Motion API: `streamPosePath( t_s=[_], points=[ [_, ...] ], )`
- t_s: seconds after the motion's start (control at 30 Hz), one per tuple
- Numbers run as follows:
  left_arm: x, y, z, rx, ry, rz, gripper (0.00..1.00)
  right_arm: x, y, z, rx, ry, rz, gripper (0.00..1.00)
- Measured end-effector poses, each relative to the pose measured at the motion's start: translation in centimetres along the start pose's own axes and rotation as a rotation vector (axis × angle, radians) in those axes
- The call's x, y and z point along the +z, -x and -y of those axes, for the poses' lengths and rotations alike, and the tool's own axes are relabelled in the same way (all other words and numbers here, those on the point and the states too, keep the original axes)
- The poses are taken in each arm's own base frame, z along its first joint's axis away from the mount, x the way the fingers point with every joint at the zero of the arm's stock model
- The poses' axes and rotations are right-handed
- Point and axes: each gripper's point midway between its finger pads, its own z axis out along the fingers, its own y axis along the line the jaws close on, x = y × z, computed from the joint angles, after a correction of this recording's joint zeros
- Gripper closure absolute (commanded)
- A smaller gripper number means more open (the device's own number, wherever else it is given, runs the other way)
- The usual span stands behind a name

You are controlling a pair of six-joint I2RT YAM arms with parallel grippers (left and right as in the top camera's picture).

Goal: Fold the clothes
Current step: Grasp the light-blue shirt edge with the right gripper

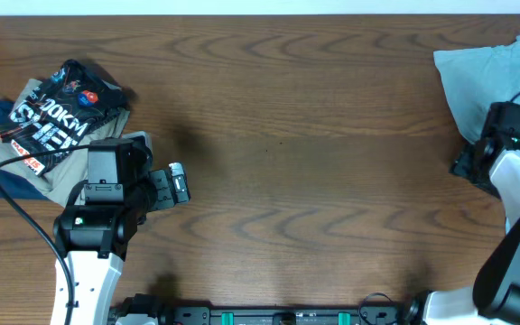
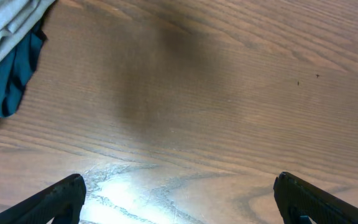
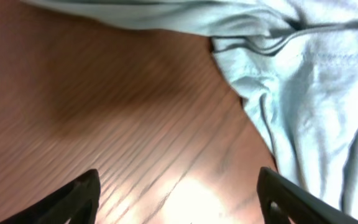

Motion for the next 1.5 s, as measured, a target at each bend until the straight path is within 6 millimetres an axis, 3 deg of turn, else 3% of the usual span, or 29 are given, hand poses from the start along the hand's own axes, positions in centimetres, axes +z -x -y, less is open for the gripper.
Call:
streamPosePath(
  t_s=[0.13, 0.3, 0.5, 0.63, 0.7, 0.77, 0.9, 1.03, 1.13, 1.23, 1.33, 1.5],
  points=[
    [0.0, 0.0, 0.0, 0.0, 0.0, 0.0, 0.02, 2.0, 0.5, 1.2, 0.053, -0.025, -0.006, 0.32],
    [0.0, 0.0, 0.0, 0.0, 0.0, 0.0, 0.02, 3.3, 1.6, 3.0, 0.124, -0.042, 0.016, 0.32],
    [0.0, 0.0, 0.0, 0.0, 0.0, 0.0, 0.02, 5.9, 0.8, 4.3, 0.139, -0.071, -0.031, 0.32],
    [0.0, 0.0, 0.0, 0.0, 0.0, 0.0, 0.02, 6.5, 1.6, 5.2, 0.161, -0.08, -0.016, 0.34],
    [0.0, 0.0, 0.0, 0.0, 0.0, 0.0, 0.02, 6.8, 1.8, 5.7, 0.171, -0.084, -0.009, 0.49],
    [0.0, 0.0, 0.0, 0.0, 0.0, 0.0, 0.02, 7.1, 1.8, 6.2, 0.177, -0.088, -0.012, 0.95],
    [0.0, 0.0, 0.0, 0.0, 0.0, 0.0, 0.02, 7.4, 1.5, 5.9, 0.189, -0.053, -0.029, 0.99],
    [0.0, 0.0, 0.0, 0.0, 0.0, 0.0, 0.02, 7.1, 1.6, 3.8, 0.175, 0.074, -0.042, 0.99],
    [0.0, 0.0, 0.0, 0.0, 0.0, 0.0, 0.02, 5.7, 1.0, 0.2, 0.162, 0.289, -0.093, 0.99],
    [0.0, 0.0, 0.0, 0.0, 0.0, 0.0, 0.02, 2.6, -0.3, -4.7, 0.133, 0.555, -0.167, 0.99],
    [0.0, 0.0, 0.0, 0.0, 0.0, 0.0, 0.02, -2.7, -0.8, -9.4, 0.053, 0.777, -0.172, 0.99],
    [0.0, 0.0, 0.0, 0.0, 0.0, 0.0, 0.02, -11.5, -2.7, -14.4, -0.156, 0.963, -0.105, 0.99]
  ],
)
